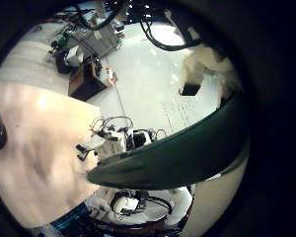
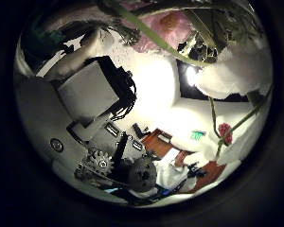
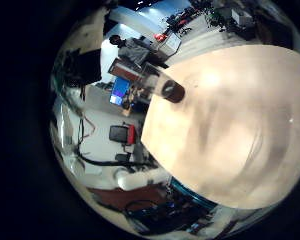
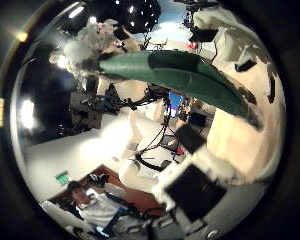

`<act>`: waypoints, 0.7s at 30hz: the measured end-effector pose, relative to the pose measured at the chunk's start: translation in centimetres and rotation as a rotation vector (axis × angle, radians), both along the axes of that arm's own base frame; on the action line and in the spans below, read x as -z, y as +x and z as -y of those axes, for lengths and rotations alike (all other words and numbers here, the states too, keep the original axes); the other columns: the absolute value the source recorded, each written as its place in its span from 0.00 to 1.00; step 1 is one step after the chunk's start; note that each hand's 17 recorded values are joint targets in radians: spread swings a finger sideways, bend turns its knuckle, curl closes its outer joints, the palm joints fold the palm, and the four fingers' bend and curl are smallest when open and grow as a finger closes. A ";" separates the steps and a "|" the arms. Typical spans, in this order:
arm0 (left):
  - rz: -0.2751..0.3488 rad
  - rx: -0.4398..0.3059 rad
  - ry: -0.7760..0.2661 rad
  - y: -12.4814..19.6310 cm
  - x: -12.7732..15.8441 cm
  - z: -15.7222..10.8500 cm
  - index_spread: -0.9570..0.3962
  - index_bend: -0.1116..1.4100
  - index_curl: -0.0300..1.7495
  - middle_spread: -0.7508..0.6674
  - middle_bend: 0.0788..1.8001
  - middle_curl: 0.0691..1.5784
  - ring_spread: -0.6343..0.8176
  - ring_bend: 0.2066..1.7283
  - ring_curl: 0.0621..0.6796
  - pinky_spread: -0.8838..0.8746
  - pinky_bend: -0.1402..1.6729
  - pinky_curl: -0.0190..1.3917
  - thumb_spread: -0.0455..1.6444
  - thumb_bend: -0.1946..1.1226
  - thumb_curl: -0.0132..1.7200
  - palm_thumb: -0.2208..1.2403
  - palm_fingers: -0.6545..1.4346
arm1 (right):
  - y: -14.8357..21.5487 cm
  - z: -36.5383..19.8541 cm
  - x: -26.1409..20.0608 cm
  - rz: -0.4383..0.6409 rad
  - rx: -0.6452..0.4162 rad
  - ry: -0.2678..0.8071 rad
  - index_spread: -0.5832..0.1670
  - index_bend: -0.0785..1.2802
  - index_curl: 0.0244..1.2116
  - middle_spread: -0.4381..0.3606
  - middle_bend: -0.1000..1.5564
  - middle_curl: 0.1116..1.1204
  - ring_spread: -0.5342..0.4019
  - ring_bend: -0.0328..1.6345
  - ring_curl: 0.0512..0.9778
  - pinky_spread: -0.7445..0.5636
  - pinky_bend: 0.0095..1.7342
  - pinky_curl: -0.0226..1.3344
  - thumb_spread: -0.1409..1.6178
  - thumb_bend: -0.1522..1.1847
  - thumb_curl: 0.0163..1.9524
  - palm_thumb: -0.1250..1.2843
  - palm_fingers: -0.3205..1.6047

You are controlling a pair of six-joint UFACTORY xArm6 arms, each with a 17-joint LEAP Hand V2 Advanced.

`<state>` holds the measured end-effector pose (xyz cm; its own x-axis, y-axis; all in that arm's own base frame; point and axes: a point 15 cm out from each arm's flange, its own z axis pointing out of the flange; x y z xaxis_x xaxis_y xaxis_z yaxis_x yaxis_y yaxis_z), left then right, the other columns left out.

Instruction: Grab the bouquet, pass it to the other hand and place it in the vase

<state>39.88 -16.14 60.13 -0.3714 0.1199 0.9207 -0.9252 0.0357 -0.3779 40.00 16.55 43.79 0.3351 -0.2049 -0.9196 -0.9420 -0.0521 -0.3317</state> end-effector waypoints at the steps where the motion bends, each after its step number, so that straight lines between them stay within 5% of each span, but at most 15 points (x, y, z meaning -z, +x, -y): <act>1: 0.015 -0.010 0.005 0.0 -0.5 -0.2 0.25 0.64 0.57 0.16 0.60 0.62 0.17 0.84 0.82 0.26 0.94 0.33 0.70 0.26 0.40 0.78 0.82 | -0.1 -0.1 -0.1 -0.008 -0.007 0.004 0.35 0.38 0.49 0.44 0.52 0.38 0.42 0.70 0.46 0.43 0.57 0.57 0.63 0.09 0.39 0.65 0.15; 9: 0.109 -0.068 0.049 0.0 -3.5 -2.2 0.23 0.63 0.62 0.16 0.60 0.63 0.17 0.84 0.84 0.26 0.93 0.37 0.71 0.24 0.44 0.77 0.81 | 0.0 -0.3 0.1 -0.036 -0.029 0.015 0.29 0.23 0.35 0.63 0.34 0.26 0.70 0.50 0.29 0.77 0.45 0.45 0.64 0.09 0.32 0.61 0.13; 21: 0.202 -0.193 0.116 1.3 -5.6 -7.1 0.21 0.60 0.66 0.16 0.60 0.64 0.17 0.84 0.84 0.25 0.91 0.41 0.72 0.22 0.48 0.78 0.82 | 0.1 -0.2 -0.7 -0.041 -0.060 0.018 0.27 0.18 0.28 0.67 0.25 0.21 0.78 0.41 0.21 0.90 0.36 0.34 0.64 0.09 0.28 0.61 0.17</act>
<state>41.17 -9.00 65.73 -0.5541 -0.0724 0.8293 -0.8256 -0.0798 -0.5586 40.07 16.72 44.46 0.3078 -0.1687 -0.9364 -0.9503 -0.1030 -0.2939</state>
